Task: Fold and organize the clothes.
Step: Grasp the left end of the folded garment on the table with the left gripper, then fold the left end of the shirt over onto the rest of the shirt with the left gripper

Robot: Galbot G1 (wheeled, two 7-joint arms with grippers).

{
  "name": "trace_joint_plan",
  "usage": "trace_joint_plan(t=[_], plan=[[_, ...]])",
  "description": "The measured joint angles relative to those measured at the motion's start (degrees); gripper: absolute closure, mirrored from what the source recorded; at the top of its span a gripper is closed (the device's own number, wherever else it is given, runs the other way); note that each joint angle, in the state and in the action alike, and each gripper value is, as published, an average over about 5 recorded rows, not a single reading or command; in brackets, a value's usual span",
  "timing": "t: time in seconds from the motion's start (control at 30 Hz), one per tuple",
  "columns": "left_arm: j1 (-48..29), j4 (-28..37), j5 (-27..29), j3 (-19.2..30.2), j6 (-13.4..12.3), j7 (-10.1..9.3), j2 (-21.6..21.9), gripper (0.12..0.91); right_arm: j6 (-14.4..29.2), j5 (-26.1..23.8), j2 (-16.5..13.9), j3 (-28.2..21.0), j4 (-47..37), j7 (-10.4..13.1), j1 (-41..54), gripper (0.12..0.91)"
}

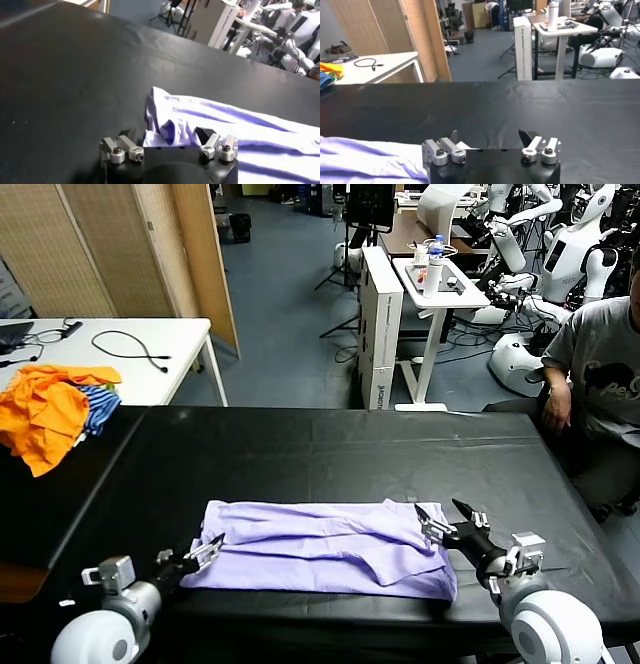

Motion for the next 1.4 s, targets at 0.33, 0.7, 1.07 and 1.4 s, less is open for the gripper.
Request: trace_joint_plan(t=[0.33, 0.7, 1.07, 1.4], plan=[[0.4, 0.0, 0.1, 0.6, 0.2, -0.11, -0.3, 0.827, 0.0, -0.1, 0.1, -0.4, -0.2, 0.1, 0.2, 0.118], [1.0, -1.6, 12.2, -0.4, -1.0, 2.22, 1.9, 0.848, -0.3, 0.0, 0.5, -0.3, 0.0, 0.6, 0.1, 0.118], [2.4, 0.8, 23.8, -6.9, -7.1, 4.35, 10.8, 0.848, -0.1, -0.1, 1.5, 0.2, 0.7, 0.7, -1.7, 0.118], [3.6, -2.9, 22.5, -7.9, -7.4, 2.85, 10.9, 0.848, 0.6, -1.5, 2.8, 1.2, 0.8, 0.6, -3.6, 0.118]])
